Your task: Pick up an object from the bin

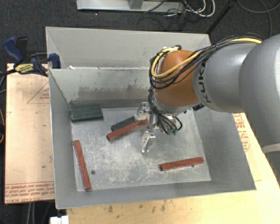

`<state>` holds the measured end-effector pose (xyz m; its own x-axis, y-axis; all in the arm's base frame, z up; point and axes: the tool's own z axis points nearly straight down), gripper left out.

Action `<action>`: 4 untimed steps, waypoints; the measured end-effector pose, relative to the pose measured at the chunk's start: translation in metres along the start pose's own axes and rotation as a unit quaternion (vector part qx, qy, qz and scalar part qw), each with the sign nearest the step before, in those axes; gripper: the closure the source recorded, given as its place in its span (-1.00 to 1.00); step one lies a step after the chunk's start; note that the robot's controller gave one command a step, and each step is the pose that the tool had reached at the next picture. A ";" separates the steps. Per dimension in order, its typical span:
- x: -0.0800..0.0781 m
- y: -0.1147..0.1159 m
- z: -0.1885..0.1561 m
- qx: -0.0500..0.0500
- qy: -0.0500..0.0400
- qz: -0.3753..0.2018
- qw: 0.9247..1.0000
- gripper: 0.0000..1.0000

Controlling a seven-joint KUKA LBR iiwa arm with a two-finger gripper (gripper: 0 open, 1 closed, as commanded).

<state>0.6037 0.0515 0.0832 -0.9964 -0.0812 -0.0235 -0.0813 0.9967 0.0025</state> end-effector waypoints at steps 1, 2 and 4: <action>-0.044 0.035 0.001 0.000 -0.005 0.036 0.999 1.00; -0.044 0.035 0.001 0.000 -0.005 0.036 0.999 1.00; -0.042 0.043 -0.077 0.001 0.012 0.037 0.999 1.00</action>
Offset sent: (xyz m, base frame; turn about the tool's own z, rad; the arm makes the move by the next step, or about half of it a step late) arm 0.0000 0.0000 0.0000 0.0000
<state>0.6404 0.0977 0.1616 -1.0000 -0.0064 0.0013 -0.0064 1.0000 0.0009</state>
